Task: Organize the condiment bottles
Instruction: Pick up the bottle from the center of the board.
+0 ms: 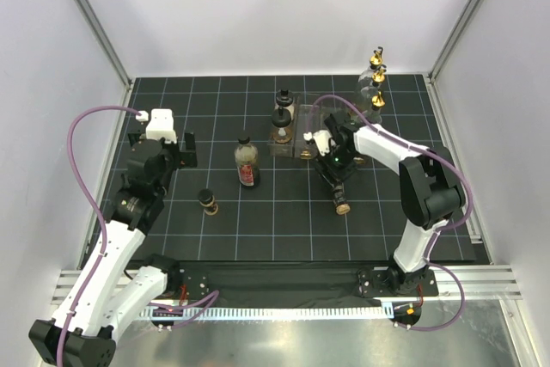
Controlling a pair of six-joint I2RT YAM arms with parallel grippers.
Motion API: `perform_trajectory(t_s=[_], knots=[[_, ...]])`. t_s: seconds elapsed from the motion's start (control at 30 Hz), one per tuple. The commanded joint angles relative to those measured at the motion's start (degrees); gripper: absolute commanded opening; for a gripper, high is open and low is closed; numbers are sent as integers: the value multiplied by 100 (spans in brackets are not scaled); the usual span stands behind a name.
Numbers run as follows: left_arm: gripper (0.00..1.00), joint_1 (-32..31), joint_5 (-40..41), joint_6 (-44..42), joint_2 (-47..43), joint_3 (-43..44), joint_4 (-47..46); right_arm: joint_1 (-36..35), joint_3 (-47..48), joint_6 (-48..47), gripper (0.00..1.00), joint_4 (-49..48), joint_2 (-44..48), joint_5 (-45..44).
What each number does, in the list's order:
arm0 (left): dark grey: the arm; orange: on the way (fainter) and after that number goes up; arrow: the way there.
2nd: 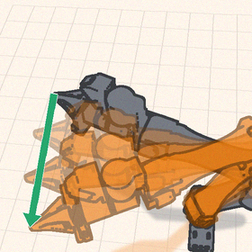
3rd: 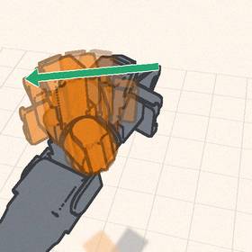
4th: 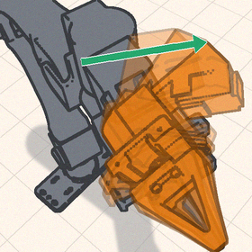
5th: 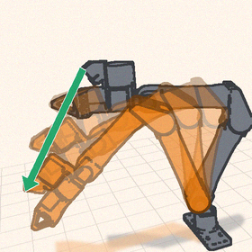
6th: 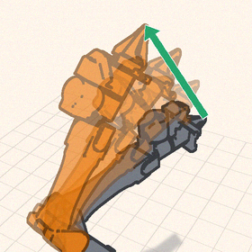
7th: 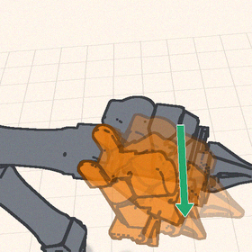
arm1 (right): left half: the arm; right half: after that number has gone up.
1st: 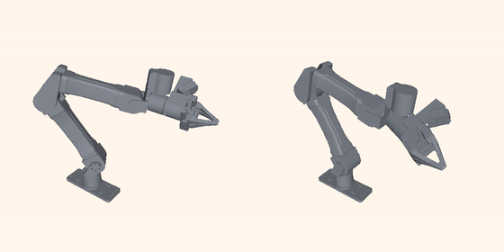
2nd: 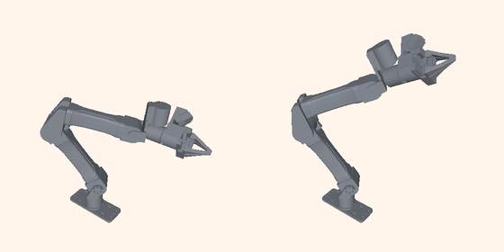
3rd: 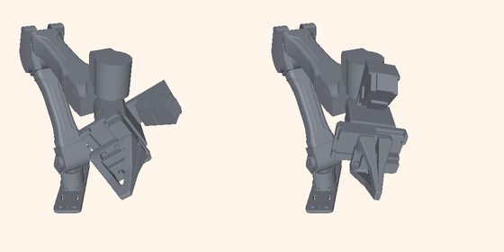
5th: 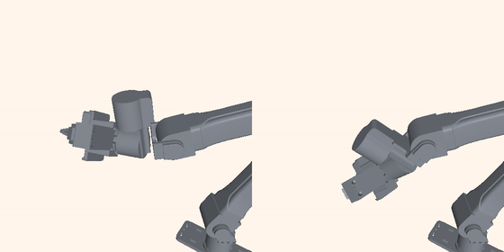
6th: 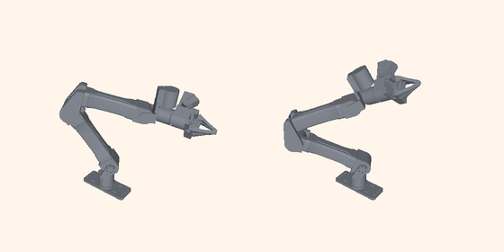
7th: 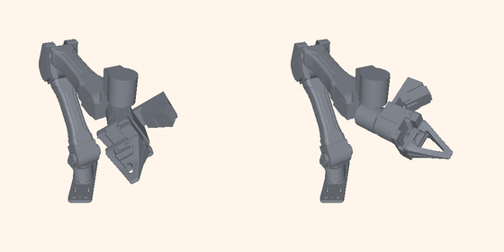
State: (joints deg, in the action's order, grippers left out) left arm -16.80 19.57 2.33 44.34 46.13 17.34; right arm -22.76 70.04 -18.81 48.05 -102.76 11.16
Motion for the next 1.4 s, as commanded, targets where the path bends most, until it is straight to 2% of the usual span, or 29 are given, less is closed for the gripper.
perform_trajectory(t_s=[0.0, 0.23, 0.33, 0.8, 1.03, 1.07, 1.13, 1.17, 1.27, 1.3, 1.37], knots=[[100, 27, 143, -92, -127, -51, -328, -88, 413, -18, 62, 64, -191, -158], [100, 27, 117, -92, -153, -69, -354, -281, 440, -88, 53, 90, -394, -342], [100, 27, 99, -92, -162, -60, -363, -395, 467, -132, 53, 143, -420, -500], [100, 36, 64, -75, -215, -78, -372, -562, 598, -273, 58, 530, -657, -958], [100, 27, 64, -57, -241, -87, -372, -659, 669, -237, 56, 539, -798, -1028], [100, 27, 64, -57, -250, -87, -381, -668, 669, -237, 54, 530, -798, -1028], [100, 27, 64, -57, -259, -87, -381, -668, 660, -237, 44, 530, -833, -1002], [100, 27, 64, -66, -259, -87, -390, -659, 651, -237, 32, 521, -842, -984], [100, 27, 64, -57, -276, -87, -381, -659, 625, -264, 15, 591, -781, -800], [100, 27, 64, -57, -276, -95, -398, -668, 607, -272, 6, 591, -728, -712], [100, 27, 64, -57, -276, -113, -398, -659, 590, -316, 4, 635, -510, -607]])
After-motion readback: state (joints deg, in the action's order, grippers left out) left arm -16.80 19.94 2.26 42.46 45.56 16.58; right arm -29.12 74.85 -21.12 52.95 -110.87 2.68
